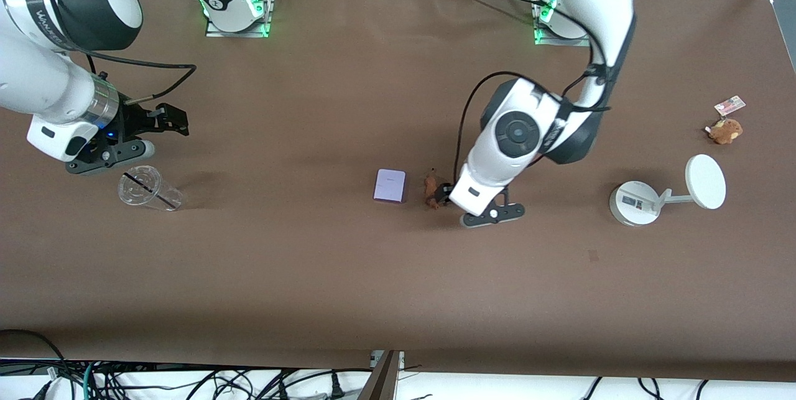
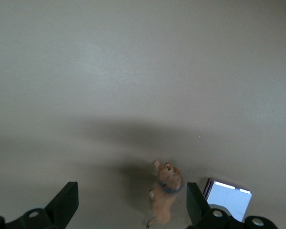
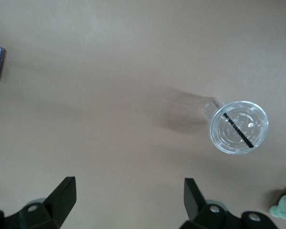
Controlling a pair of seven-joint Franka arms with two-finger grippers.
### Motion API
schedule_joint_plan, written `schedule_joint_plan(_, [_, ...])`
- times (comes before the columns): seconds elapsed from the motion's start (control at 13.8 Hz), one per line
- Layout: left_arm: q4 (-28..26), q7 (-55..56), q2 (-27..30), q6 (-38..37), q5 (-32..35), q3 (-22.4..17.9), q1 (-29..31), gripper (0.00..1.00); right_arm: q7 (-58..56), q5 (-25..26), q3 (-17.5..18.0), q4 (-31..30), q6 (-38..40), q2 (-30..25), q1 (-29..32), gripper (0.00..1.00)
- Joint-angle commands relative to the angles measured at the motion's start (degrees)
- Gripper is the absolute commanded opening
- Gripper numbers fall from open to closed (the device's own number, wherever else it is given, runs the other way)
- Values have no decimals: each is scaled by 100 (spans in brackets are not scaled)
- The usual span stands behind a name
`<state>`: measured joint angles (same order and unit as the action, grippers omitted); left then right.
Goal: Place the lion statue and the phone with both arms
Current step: 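Reach the left gripper to the brown lion statue and grasp it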
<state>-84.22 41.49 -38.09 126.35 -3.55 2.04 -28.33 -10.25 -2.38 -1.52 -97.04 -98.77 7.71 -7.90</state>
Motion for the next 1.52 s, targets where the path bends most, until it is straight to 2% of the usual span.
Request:
schedule_joint_plan(0.0, [117, 376, -268, 337, 214, -81, -260, 100, 76, -114, -15, 212, 104, -7, -18, 100])
schedule_joint_plan(0.22, [38, 553, -339, 356, 319, -90, -550, 100, 111, -114, -15, 220, 33, 72, -18, 100])
schedule_joint_plan(0.58, [-77, 1237, -611, 487, 1382, 42, -849, 100, 111, -114, -15, 220, 42, 90, -18, 100])
schedule_joint_plan(1.16, [-24, 1247, -770, 584, 1533, 33, -814, 100, 111, -114, -15, 220, 42, 90, -9, 100])
schedule_joint_plan(1.23, [-15, 1256, -752, 593, 1515, 33, -814, 93, 111, -114, -15, 220, 42, 90, -9, 100])
schedule_joint_plan(1.37, [-6, 1396, -735, 584, 1506, 33, -805, 46, 111, -114, -15, 220, 33, 90, -9, 100])
schedule_joint_plan(1.44, [-6, 1449, -734, 584, 1515, 33, -805, 26, 111, -114, -15, 220, 33, 90, -18, 100])
